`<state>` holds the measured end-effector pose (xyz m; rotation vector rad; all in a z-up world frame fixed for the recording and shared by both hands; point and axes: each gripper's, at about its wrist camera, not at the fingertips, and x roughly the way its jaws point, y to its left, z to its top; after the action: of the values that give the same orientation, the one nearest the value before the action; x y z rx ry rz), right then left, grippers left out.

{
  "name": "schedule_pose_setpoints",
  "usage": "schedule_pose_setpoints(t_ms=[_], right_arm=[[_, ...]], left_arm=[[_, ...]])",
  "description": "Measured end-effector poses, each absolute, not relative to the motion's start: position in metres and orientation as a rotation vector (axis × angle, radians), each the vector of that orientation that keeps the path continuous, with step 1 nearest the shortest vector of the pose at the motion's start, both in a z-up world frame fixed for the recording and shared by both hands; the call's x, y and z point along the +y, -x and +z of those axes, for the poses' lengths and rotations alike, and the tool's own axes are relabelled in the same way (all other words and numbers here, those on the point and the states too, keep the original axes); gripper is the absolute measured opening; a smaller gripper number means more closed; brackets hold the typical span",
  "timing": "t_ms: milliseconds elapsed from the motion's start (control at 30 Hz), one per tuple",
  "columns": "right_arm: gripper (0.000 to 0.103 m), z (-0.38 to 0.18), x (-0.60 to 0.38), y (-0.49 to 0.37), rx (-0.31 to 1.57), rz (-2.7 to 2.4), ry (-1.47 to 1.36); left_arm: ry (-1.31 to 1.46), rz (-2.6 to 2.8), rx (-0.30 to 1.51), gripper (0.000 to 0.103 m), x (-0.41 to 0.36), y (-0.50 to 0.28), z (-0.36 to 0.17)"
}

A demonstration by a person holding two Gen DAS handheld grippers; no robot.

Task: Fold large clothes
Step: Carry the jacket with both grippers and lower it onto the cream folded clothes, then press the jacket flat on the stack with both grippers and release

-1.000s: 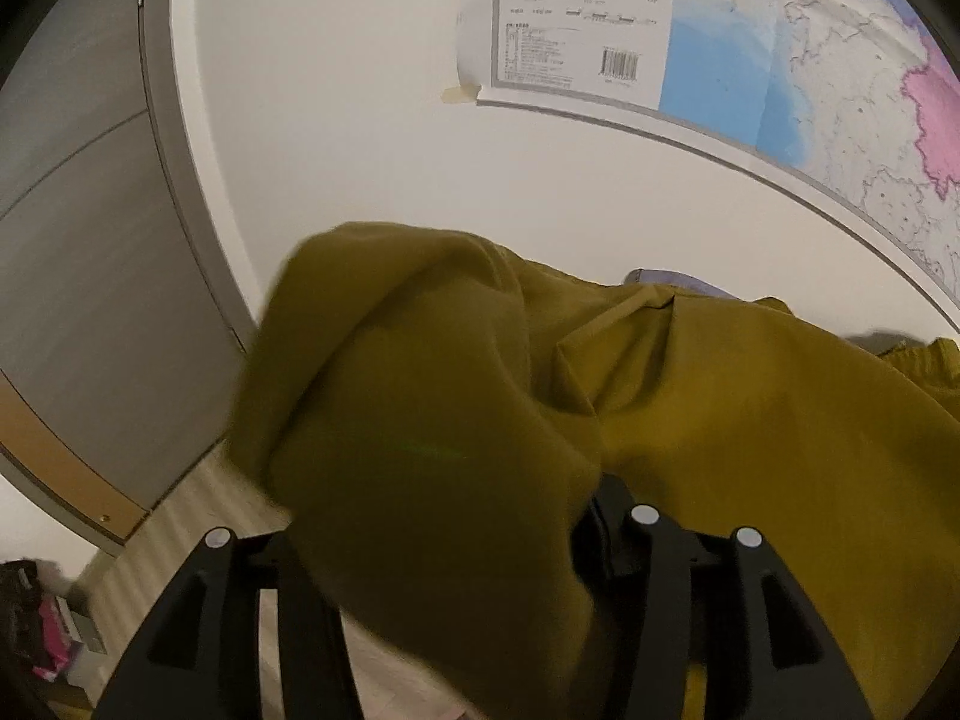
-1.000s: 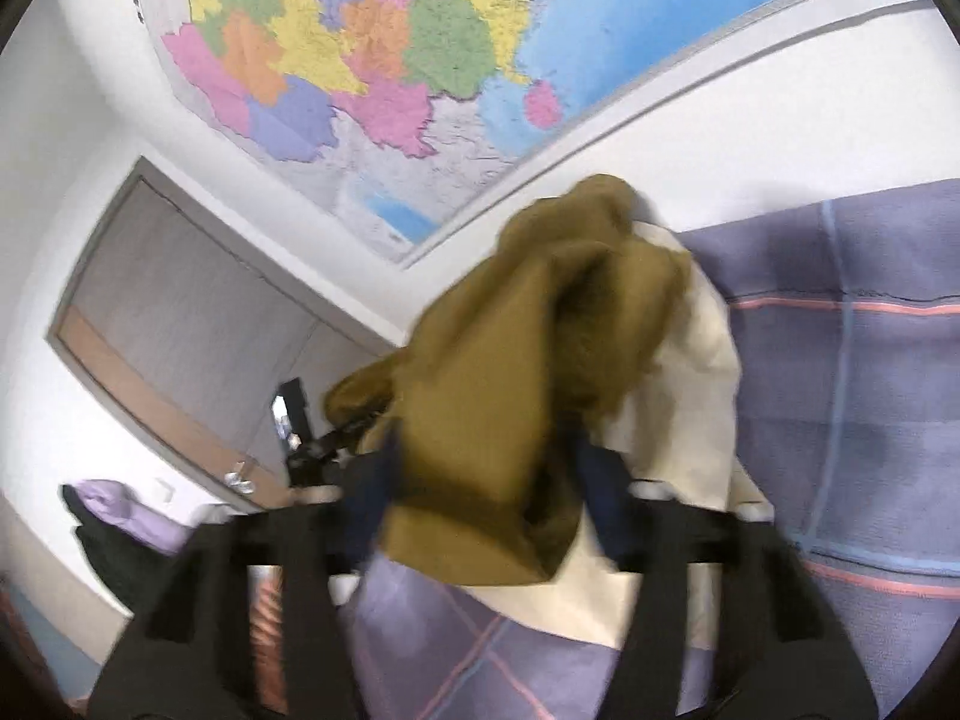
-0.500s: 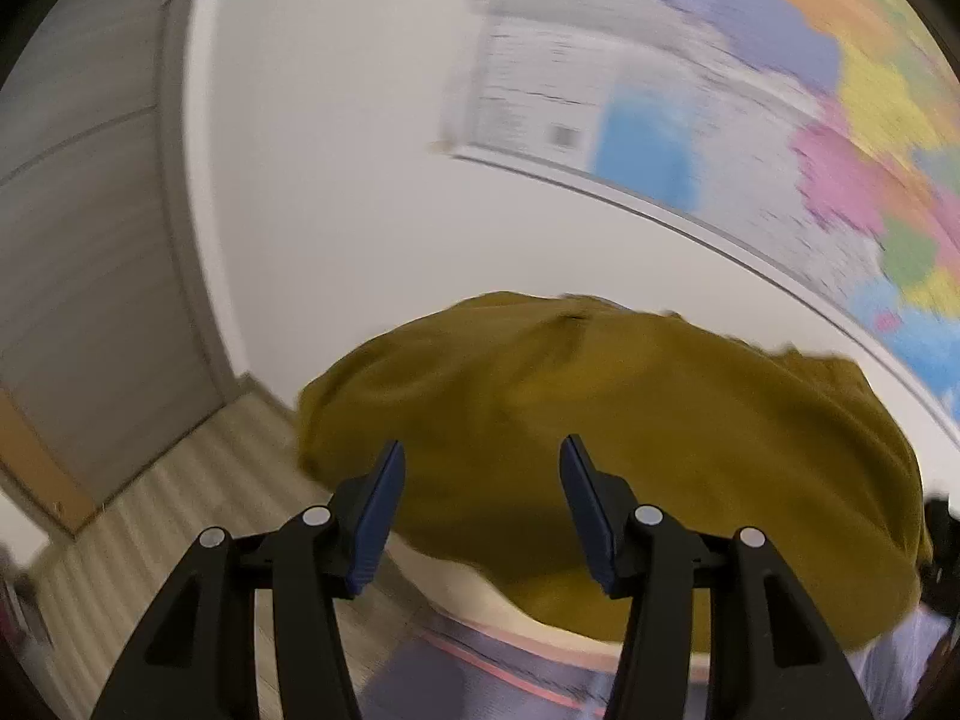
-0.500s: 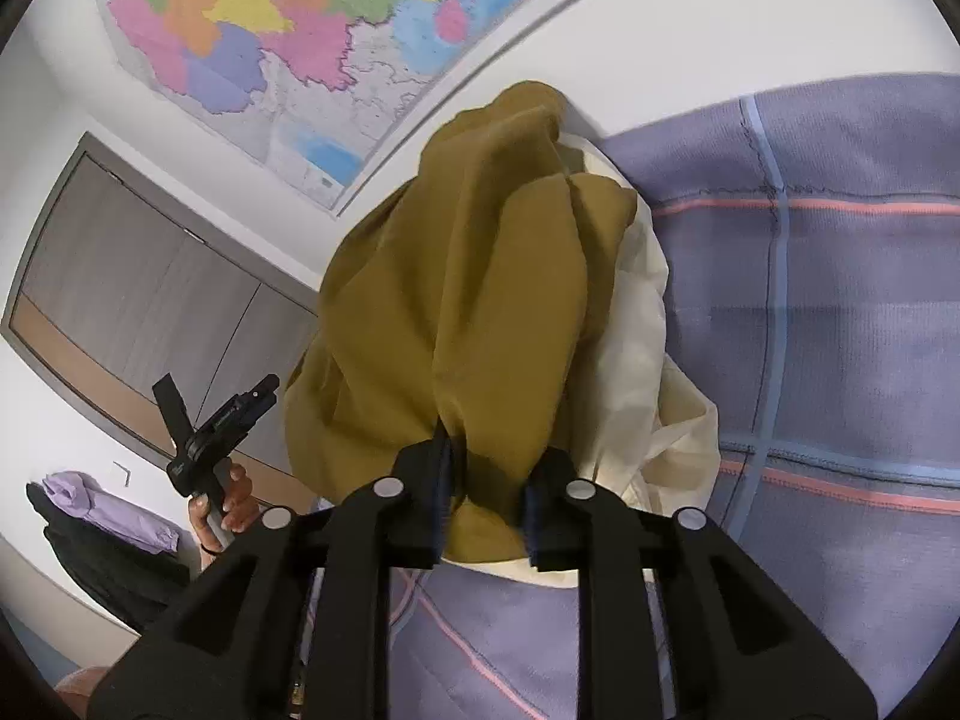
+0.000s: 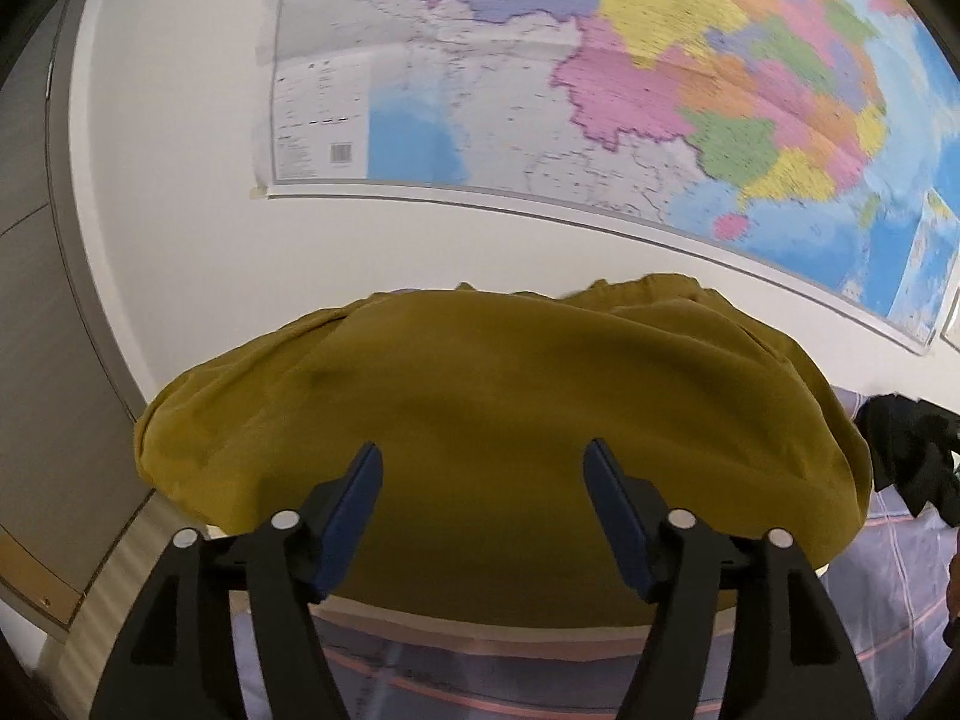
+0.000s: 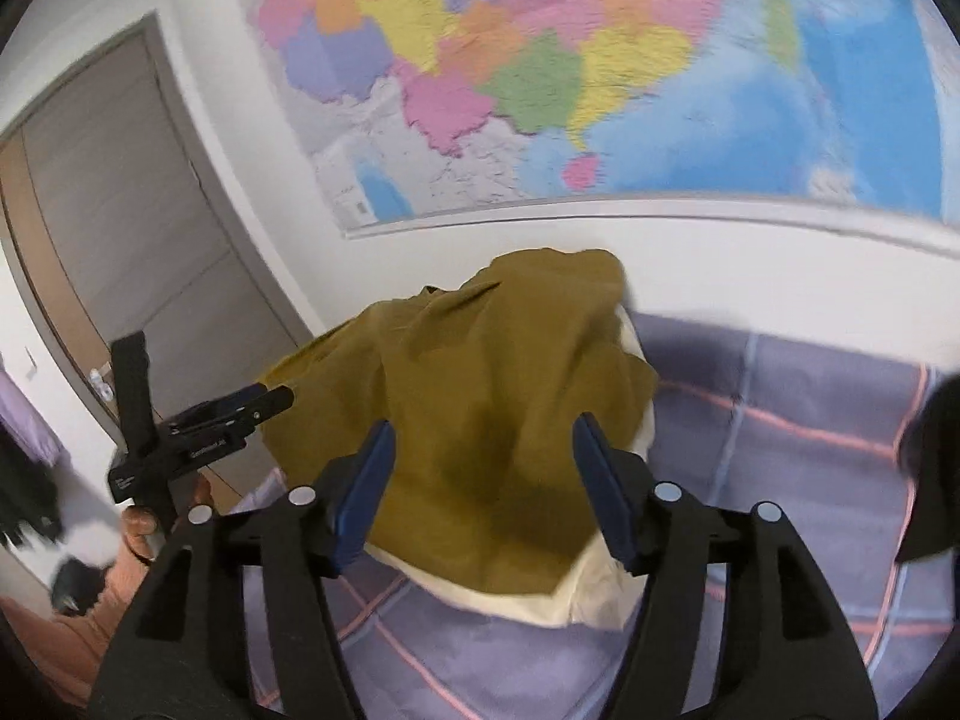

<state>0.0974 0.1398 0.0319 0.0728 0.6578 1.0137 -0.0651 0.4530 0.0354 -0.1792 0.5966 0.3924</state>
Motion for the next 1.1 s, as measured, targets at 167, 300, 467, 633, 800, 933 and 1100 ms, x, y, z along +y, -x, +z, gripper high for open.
schedule_pose_setpoints(t_ms=[167,300,467,633,800,933,1100], right_arm=[[0.060,0.025,0.177,-0.112,0.678,1.023,-0.035],[0.053,0.014,0.196,-0.134,0.719,1.008,-0.020],[0.046,-0.021,0.200,-0.161,0.861,1.004,-0.049],[0.047,-0.023,0.187,-0.156,0.852,1.002,-0.072],[0.056,-0.003,0.166,-0.113,0.719,0.999,0.003],[0.056,-0.004,0.162,-0.081,0.641,1.000,0.073],[0.056,-0.038,0.182,-0.080,0.723,0.987,0.140]], left_arm=[[0.151,0.398,0.624,0.071,0.435,0.056,0.031],[0.148,0.400,0.630,0.075,0.431,0.052,0.029],[0.163,0.402,0.653,0.077,0.432,0.047,0.015],[0.138,0.438,0.647,0.081,0.424,0.047,0.007],[0.123,0.486,0.606,0.090,0.410,0.061,0.015],[0.126,0.442,0.608,0.092,0.397,0.068,0.017],[0.184,0.408,0.652,0.092,0.402,0.065,0.002]])
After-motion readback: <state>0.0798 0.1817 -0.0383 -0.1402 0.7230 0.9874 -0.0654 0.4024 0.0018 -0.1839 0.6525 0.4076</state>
